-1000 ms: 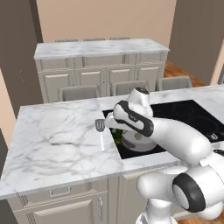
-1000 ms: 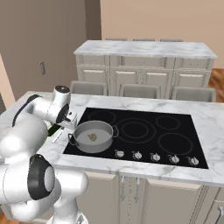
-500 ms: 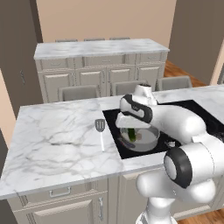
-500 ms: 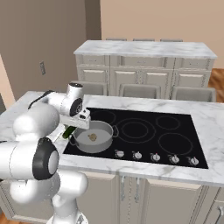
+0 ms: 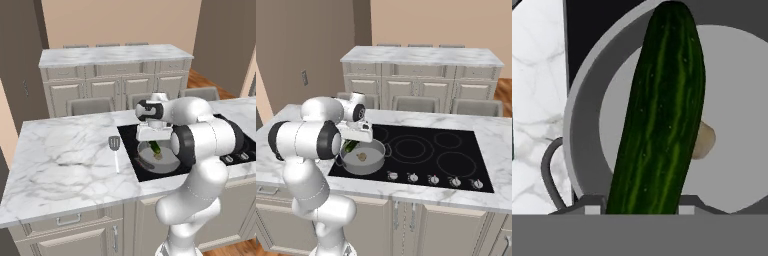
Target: Put the cucumber and garlic in the pot. Retrieve the spatula and lightly stir the vegetables in the pot.
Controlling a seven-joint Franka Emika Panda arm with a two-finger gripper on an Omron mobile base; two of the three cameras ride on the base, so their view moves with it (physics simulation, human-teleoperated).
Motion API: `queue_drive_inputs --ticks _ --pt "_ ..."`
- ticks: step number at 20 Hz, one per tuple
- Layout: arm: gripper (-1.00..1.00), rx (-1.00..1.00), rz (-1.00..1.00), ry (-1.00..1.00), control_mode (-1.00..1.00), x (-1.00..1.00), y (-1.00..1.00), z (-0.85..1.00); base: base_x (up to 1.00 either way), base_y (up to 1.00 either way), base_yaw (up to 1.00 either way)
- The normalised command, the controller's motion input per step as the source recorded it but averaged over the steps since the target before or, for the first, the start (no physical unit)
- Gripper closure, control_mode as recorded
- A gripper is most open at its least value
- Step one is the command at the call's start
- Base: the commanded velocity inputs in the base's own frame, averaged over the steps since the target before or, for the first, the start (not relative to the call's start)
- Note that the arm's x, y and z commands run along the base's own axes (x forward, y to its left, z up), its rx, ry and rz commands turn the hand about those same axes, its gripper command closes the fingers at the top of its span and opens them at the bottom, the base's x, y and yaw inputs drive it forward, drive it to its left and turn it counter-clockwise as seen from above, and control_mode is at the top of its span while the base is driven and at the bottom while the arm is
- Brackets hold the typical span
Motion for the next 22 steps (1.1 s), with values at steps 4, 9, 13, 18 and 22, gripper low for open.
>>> queue_drive_inputs --ticks 4,9,13,18,22 --pt "1.00 -0.03 0.07 0.03 -1.00 0.35 -0.08 -0.34 0.00 0.00 0.00" --pt "1.00 0.00 0.11 0.00 -1.00 -0.08 -0.19 -0.41 0.00 0.00 0.00" --pt "1.00 0.00 0.12 -0.01 -1.00 -0.42 -0.16 -0.17 0.00 0.00 0.00" --pt "1.00 0.00 0.04 -0.02 -1.00 -0.29 -0.02 0.00 0.00 0.00 0.00" --pt "-1.00 0.00 0.00 0.00 -1.00 0.00 0.00 0.00 0.00 0.00 0.00"
